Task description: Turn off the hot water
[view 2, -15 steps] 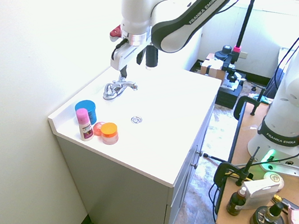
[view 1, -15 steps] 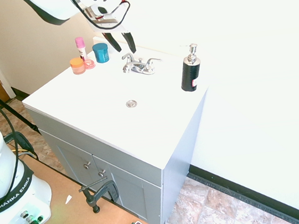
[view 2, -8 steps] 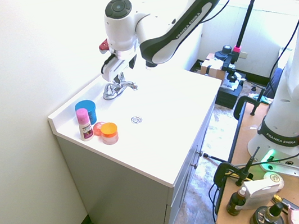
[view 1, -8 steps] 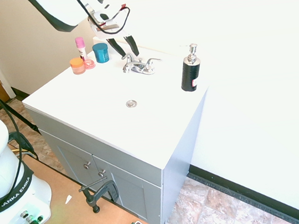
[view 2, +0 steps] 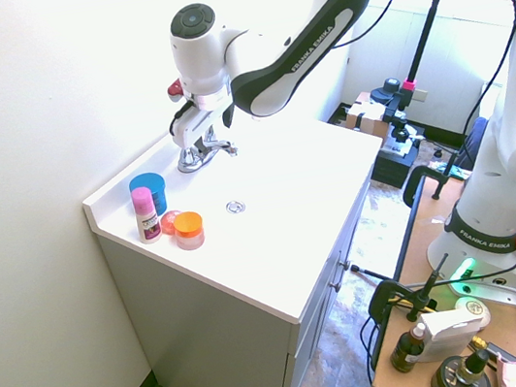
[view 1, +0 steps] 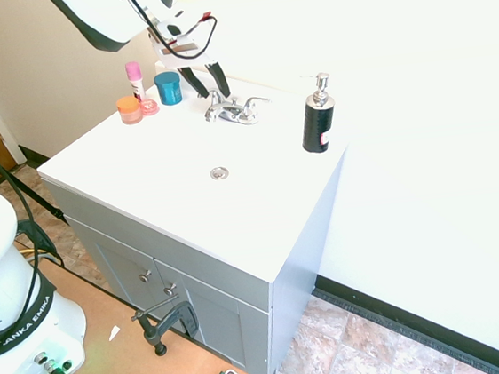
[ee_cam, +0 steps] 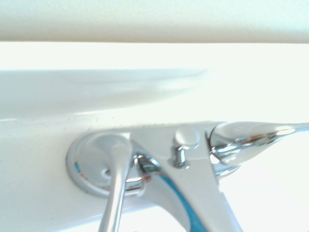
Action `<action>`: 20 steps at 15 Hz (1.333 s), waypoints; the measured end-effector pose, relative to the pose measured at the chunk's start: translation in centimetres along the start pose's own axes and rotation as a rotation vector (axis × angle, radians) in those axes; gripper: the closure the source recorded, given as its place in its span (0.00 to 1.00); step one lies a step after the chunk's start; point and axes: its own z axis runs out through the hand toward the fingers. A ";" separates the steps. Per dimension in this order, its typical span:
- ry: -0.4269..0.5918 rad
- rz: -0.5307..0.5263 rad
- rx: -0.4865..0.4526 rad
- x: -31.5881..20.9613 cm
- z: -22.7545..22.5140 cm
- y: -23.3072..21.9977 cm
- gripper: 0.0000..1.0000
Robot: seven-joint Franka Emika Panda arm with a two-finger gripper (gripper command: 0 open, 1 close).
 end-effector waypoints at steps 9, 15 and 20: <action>-0.059 -0.083 -0.048 -0.5 -0.3 -1.3 0.00; -0.047 -0.054 -0.023 1.1 0.0 -1.0 0.00; -0.036 -0.042 0.010 1.0 -0.8 -2.9 0.00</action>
